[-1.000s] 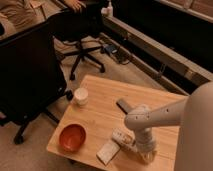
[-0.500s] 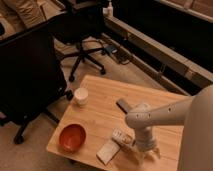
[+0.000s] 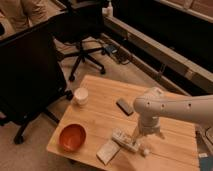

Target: Stand the bottle upright

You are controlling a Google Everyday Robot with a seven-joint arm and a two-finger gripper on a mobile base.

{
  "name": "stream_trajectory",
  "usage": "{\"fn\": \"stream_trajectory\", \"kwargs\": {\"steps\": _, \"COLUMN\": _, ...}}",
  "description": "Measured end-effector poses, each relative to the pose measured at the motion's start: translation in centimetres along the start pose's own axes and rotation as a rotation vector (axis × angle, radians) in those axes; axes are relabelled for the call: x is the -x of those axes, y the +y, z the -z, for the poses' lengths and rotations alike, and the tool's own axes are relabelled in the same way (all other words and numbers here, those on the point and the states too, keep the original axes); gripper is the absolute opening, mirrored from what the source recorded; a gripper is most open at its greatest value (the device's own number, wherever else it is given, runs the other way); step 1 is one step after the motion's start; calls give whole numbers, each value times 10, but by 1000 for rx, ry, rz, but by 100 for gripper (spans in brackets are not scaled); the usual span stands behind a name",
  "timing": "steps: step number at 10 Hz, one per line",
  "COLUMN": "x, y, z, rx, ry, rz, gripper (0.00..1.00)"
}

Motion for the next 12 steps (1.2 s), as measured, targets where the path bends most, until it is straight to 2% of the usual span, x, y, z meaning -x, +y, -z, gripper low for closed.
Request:
{"fn": "stream_trajectory", "kwargs": {"steps": 1, "x": 5, "y": 0, "z": 8, "rx": 8, "ry": -26, "rz": 6, "gripper": 80}}
{"fn": "stream_trajectory", "kwargs": {"steps": 5, "x": 4, "y": 3, "z": 8, "rx": 8, "ry": -23, "rz": 14, "gripper": 80}}
{"fn": "stream_trajectory", "kwargs": {"steps": 7, "x": 2, "y": 9, "z": 10, "rx": 3, "ry": -27, "rz": 58, "gripper": 80}}
{"fn": "stream_trajectory", "kwargs": {"steps": 8, "x": 7, "y": 23, "z": 14, "rx": -13, "ry": -74, "rz": 171, "gripper": 80}}
{"fn": "stream_trajectory", "kwargs": {"steps": 10, "x": 14, "y": 37, "z": 21, "rx": -57, "ry": -149, "rz": 358, "gripper": 80}}
{"fn": "stream_trajectory", "kwargs": {"steps": 12, "x": 20, "y": 39, "z": 25, "rx": -141, "ry": -204, "rz": 577, "gripper": 80}}
